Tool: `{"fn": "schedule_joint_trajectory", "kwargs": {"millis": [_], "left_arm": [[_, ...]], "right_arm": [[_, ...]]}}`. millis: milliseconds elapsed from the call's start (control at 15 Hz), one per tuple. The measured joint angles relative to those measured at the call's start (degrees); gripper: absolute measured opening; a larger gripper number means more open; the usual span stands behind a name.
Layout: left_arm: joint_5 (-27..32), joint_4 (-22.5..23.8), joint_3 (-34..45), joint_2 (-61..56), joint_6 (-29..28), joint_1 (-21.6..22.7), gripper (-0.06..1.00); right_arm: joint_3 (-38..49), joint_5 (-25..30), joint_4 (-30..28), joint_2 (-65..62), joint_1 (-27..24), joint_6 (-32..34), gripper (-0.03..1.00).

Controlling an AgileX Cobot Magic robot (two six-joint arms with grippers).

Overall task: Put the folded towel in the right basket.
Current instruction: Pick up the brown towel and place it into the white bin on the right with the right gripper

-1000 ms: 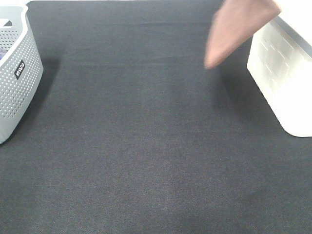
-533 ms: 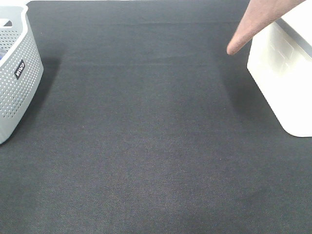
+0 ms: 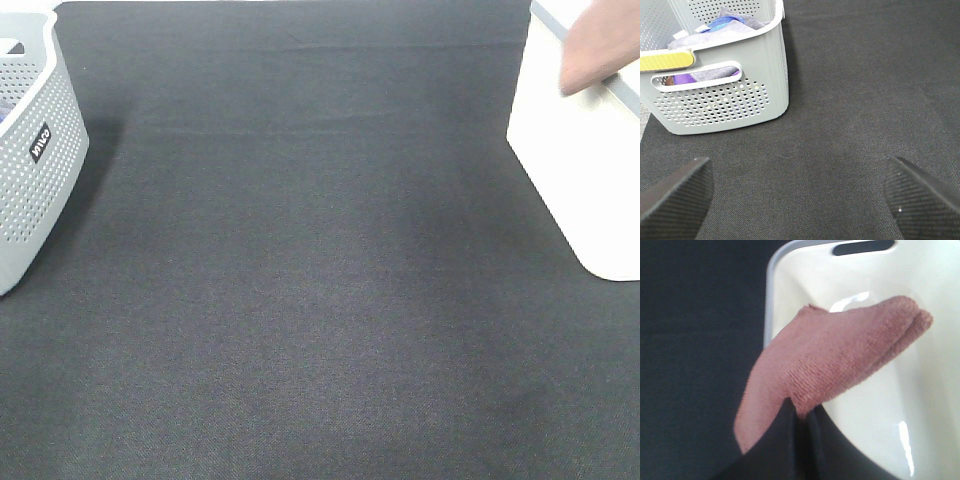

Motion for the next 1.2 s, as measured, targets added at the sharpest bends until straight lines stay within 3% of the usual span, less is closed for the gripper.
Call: {"fn": "schedule_joint_trajectory", "kwargs": {"millis": [200, 667, 867, 1000, 1200], "left_arm": [[0.0, 0.0, 0.0, 0.0, 0.0, 0.0, 0.87], [0.0, 0.0, 0.0, 0.0, 0.0, 0.0, 0.87], [0.0, 0.0, 0.0, 0.0, 0.0, 0.0, 0.87], [0.0, 0.0, 0.0, 0.0, 0.0, 0.0, 0.87], [0.0, 0.0, 0.0, 0.0, 0.0, 0.0, 0.87]], "right_arm": [[0.0, 0.2, 1.5, 3.0, -5.7, -0.5, 0.01], [0.0, -1.7, 0.4, 11.7, -6.5, -0.5, 0.05], [0.0, -1.7, 0.3, 13.3, -6.5, -0.3, 0.28], [0.0, -1.8, 0.4, 13.3, -6.5, -0.3, 0.58], [0.0, -0.2, 4.2, 13.2, -6.1, -0.3, 0.71]]}}
